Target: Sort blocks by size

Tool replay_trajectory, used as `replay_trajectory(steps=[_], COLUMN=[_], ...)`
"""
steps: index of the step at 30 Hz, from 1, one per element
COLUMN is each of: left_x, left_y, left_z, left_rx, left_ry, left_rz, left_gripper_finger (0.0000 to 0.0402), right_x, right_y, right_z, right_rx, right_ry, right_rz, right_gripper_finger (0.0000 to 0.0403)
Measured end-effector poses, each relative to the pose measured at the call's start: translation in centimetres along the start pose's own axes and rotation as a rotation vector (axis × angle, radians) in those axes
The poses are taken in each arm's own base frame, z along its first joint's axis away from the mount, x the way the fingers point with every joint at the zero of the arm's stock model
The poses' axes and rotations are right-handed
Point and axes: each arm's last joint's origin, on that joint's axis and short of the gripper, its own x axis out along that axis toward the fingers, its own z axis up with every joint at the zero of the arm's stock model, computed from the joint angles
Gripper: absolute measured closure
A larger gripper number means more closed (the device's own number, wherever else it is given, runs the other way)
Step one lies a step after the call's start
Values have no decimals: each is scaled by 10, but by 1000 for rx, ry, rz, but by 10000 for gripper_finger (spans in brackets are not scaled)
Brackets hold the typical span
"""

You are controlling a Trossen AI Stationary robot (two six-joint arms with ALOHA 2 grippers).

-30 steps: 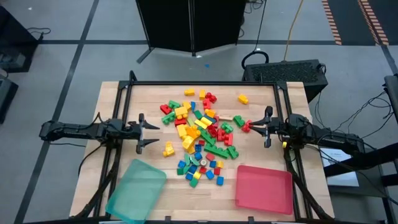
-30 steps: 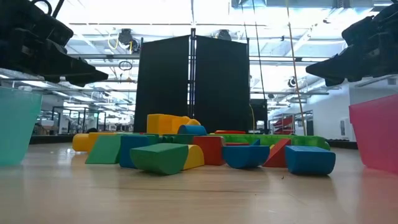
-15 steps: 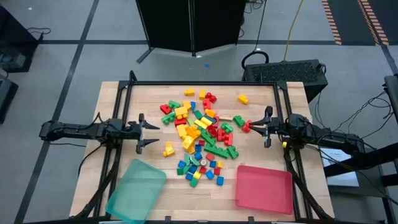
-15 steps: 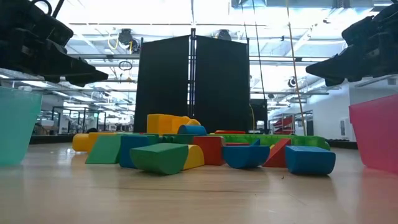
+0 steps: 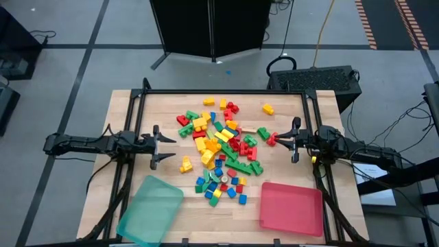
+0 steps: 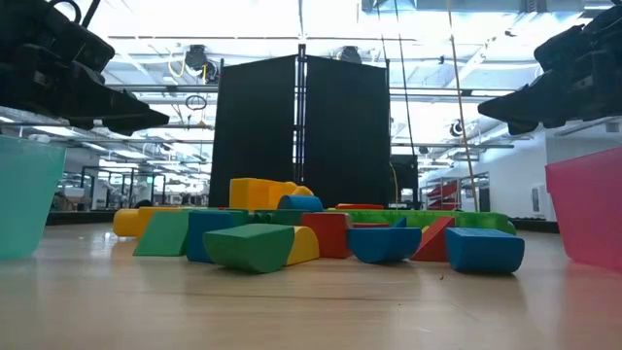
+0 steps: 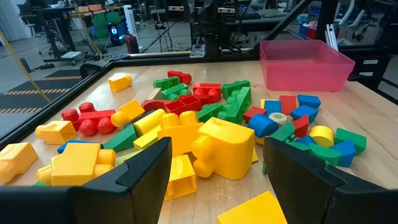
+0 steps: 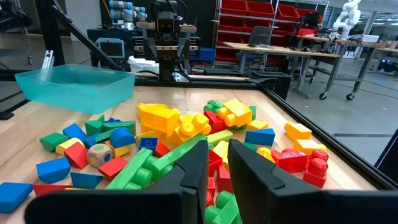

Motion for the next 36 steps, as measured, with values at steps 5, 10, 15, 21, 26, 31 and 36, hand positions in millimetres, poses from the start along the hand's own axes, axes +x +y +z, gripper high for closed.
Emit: replay_trajectory(steps=[5,10,15,21,26,31,36], left_x=[0,0,0,0,0,-3,-16], left_y=[0,0,0,0,1,3,3], left_z=[0,0,0,0,7,24,54], left_rx=[0,0,0,1,110,94,93], left_ry=[0,-1,-1,-1,-73,-250,-588], left_rz=[0,0,0,0,17,69,56], left_gripper_finger=[146,146,146,146,146,146,146], right_x=[0,0,0,-1,-2,-9,-28], right_y=[0,-2,-5,-7,-8,-9,-8], right_z=[0,1,4,9,12,40,72], right_rx=[0,-18,410,885,881,833,687], right_ry=[0,-8,-66,-174,-218,-496,-775], right_rz=[0,-82,-143,-165,-180,-74,37], right_gripper_finger=[344,344,344,344,344,344,344])
